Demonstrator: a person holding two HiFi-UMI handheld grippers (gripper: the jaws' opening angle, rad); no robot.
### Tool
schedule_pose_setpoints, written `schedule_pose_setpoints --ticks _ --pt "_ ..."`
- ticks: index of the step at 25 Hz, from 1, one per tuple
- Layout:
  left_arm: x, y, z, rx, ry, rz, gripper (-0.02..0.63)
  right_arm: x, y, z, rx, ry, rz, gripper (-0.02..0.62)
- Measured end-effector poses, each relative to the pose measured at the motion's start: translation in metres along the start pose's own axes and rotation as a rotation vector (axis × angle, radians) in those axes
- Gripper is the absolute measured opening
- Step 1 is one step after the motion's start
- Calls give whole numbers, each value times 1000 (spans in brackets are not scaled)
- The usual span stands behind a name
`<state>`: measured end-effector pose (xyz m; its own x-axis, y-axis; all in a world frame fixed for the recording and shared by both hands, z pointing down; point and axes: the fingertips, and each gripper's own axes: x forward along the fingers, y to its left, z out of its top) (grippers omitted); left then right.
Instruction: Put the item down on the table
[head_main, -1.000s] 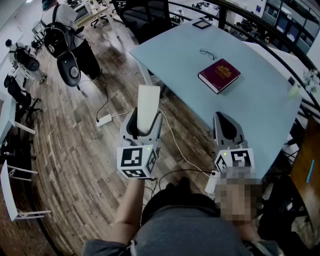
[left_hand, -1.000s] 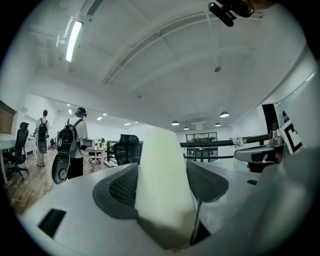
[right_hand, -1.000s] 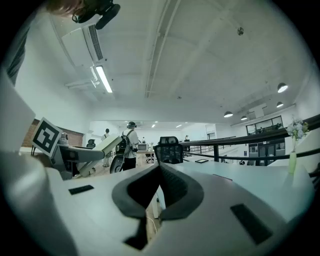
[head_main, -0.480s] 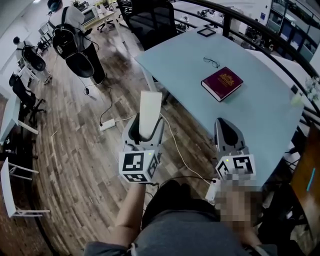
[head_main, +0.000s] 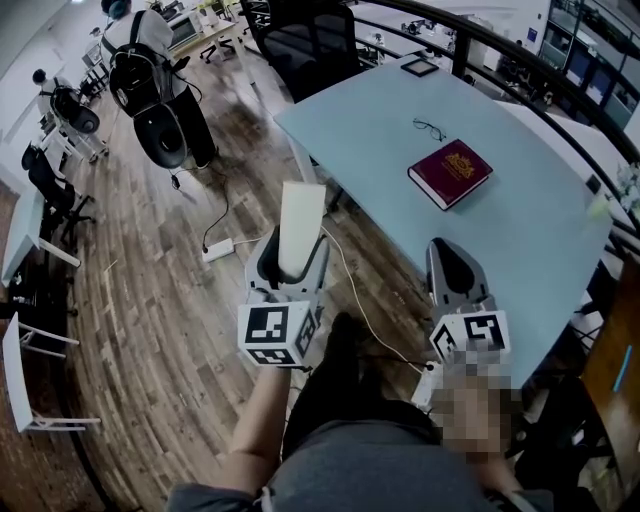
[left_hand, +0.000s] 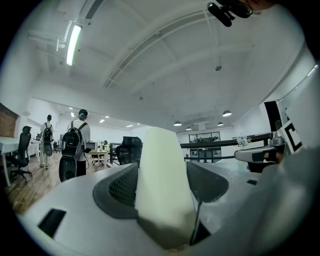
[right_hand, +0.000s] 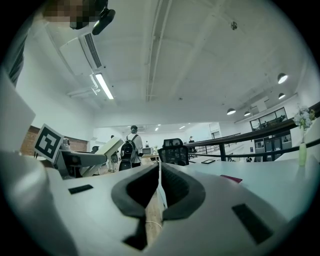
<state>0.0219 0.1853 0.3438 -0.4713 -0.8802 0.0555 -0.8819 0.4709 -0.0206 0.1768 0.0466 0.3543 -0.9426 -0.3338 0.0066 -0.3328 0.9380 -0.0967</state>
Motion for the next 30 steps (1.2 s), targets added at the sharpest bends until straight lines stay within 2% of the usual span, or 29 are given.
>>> schedule_pose_setpoints --ticks 7,16,30 --pt "35 20 -7 -15 3 -14 307 35 -3 -2 -9 10 -4 17" --pt "113 64 -11 -29 5 -48 307 116 -18 -5 -15 17 -34 17" --pt "223 135 -10 -54 13 -131 307 224 -37 -6 -10 45 -147 18"
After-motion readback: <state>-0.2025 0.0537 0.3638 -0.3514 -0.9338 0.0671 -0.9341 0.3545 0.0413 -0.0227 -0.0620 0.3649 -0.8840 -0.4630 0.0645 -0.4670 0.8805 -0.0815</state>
